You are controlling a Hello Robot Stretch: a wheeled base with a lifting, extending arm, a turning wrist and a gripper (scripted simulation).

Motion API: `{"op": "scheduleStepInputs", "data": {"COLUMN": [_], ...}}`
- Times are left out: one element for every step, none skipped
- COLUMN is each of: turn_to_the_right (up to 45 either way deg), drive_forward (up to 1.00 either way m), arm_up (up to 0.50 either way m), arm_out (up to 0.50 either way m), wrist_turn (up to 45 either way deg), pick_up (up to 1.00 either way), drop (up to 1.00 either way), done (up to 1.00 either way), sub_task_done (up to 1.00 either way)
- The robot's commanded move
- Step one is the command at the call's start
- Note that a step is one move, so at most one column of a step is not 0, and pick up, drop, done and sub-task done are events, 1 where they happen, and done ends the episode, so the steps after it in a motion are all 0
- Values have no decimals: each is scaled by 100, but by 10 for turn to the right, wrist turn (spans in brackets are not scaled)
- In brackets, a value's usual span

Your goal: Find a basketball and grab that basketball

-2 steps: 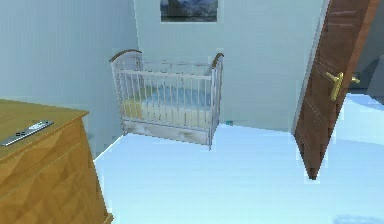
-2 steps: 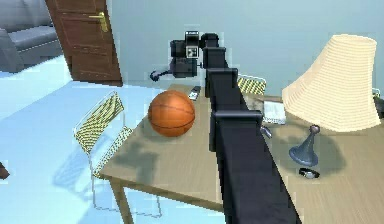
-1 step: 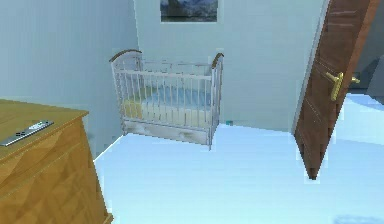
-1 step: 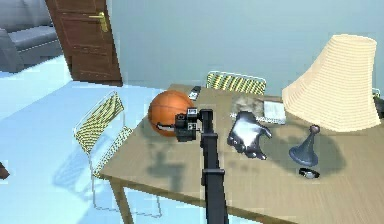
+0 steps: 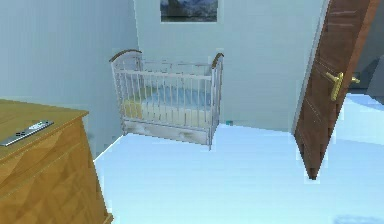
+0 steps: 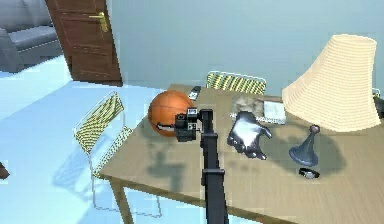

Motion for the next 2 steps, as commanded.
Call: {"op": "scheduleStepInputs", "data": {"turn_to_the_right": [0, 0], "drive_forward": [0, 0], "arm_up": [10, 0], "arm_out": [0, 0], "wrist_turn": [0, 0], "pick_up": [0, 0], "drop": [0, 0], "done": [0, 100], "sub_task_done": [0, 0]}}
